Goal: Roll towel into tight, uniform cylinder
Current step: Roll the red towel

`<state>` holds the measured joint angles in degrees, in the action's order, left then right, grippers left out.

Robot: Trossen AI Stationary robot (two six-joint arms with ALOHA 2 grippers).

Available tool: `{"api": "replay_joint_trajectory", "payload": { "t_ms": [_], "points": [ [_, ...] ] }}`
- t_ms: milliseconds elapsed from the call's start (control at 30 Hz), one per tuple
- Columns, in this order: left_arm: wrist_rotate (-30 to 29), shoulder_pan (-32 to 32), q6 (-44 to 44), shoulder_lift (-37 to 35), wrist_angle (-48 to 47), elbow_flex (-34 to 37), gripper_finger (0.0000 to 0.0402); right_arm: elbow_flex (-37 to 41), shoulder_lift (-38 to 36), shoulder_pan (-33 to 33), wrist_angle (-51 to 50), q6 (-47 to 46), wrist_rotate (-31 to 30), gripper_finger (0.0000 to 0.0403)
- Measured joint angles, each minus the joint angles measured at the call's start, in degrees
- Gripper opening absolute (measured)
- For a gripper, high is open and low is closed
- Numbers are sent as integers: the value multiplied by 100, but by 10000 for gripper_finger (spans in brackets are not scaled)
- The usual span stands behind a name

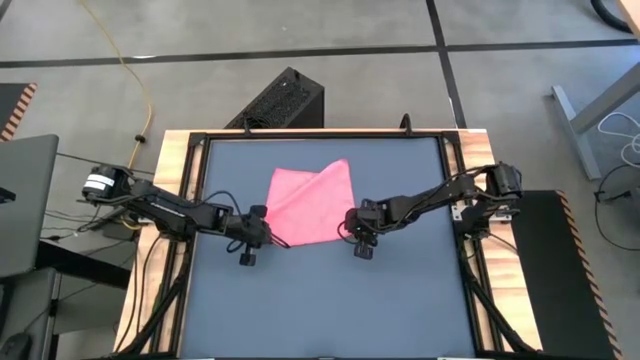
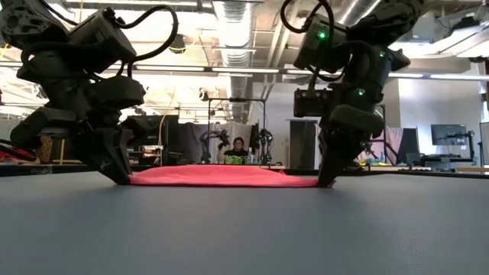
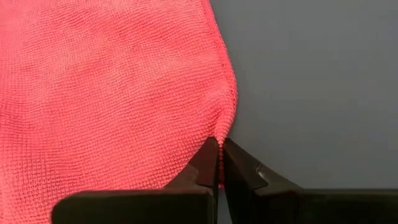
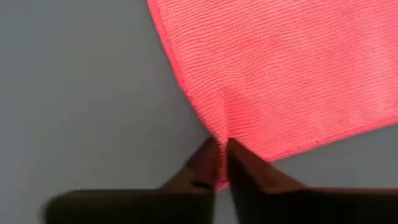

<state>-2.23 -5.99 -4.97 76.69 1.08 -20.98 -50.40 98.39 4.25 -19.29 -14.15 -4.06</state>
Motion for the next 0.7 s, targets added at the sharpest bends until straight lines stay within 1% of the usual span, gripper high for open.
{"api": "replay_joint_trajectory", "payload": {
  "t_ms": [33,67,133,200,300,400,467,600,700],
  "points": [
    [79,3,1,-33,1,3,0,-27,0,9,-38,-18,18,20],
    [182,3,3,-78,-3,6,0,-77,-3,30,-126,-83,36,16],
    [400,-1,21,-226,-9,10,0,-242,-26,81,-448,-313,165,22],
    [670,-3,77,-439,-63,15,0,-473,-33,195,-951,-522,438,26],
    [1049,-50,102,-834,-71,19,0,-910,-80,421,-1522,-660,829,19],
    [1222,-138,224,-1238,-54,18,0,-1352,-120,644,-1983,-900,1208,13],
    [1239,-202,301,-1475,-95,16,0,-1596,-120,786,-2077,-1063,1350,14],
    [1181,-263,541,-1785,-71,12,0,-2096,-124,1008,-2234,-1136,1283,16],
    [867,-259,613,-1954,-134,12,0,-2373,-127,1007,-2400,-1116,782,16]
  ]
}}
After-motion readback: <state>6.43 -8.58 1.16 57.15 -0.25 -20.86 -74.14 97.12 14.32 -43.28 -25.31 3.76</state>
